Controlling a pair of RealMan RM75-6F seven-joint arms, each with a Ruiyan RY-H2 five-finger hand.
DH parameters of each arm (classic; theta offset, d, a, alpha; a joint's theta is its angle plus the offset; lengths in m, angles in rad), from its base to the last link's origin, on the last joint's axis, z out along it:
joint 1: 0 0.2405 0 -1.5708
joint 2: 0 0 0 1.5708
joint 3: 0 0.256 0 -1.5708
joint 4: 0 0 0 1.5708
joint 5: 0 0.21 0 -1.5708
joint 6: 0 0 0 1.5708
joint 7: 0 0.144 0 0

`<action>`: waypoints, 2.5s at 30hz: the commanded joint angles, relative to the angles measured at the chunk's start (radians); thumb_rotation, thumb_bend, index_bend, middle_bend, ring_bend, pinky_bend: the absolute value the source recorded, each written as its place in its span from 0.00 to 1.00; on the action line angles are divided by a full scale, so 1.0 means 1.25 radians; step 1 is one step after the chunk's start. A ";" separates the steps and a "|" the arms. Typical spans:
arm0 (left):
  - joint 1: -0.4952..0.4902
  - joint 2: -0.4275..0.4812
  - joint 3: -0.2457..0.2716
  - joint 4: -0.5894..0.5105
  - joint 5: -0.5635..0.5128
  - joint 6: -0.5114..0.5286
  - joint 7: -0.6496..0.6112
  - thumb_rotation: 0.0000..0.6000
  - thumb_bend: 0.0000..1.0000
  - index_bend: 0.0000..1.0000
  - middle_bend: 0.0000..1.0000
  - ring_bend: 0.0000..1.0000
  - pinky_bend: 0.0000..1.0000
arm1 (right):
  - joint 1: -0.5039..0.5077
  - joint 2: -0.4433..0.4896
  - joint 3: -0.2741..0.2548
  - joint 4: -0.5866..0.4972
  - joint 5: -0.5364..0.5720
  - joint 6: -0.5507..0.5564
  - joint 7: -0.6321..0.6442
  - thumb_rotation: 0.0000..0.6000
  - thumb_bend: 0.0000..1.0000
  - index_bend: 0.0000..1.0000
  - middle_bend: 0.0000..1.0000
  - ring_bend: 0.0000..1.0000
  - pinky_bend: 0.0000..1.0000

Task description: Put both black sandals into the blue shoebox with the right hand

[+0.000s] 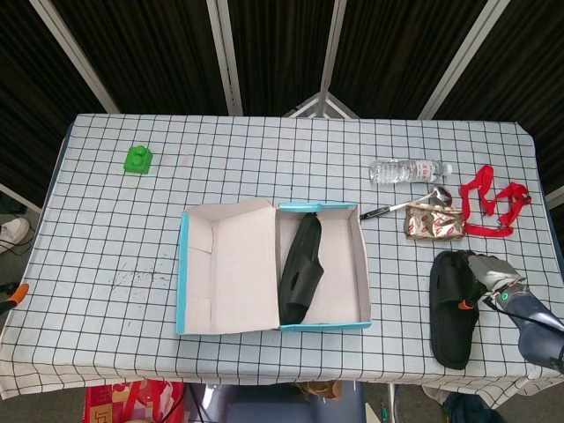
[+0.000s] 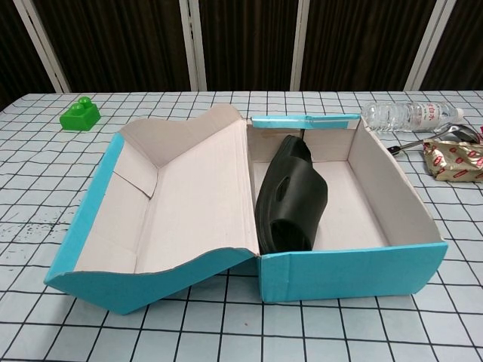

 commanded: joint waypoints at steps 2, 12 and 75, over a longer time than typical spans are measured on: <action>-0.001 -0.001 0.001 0.000 0.000 -0.002 0.001 1.00 0.19 0.04 0.00 0.00 0.02 | 0.040 0.023 -0.026 -0.020 0.021 -0.016 -0.012 1.00 0.11 0.01 0.05 0.05 0.01; -0.001 0.001 0.000 0.003 0.000 0.001 -0.005 1.00 0.19 0.05 0.00 0.00 0.02 | 0.052 0.000 -0.050 -0.018 0.039 -0.002 0.006 1.00 0.11 0.15 0.09 0.05 0.01; 0.003 0.015 0.004 -0.003 0.012 0.012 -0.058 1.00 0.19 0.05 0.00 0.00 0.02 | -0.200 0.058 0.364 -0.302 -0.414 0.395 0.523 1.00 0.46 0.65 0.23 0.12 0.01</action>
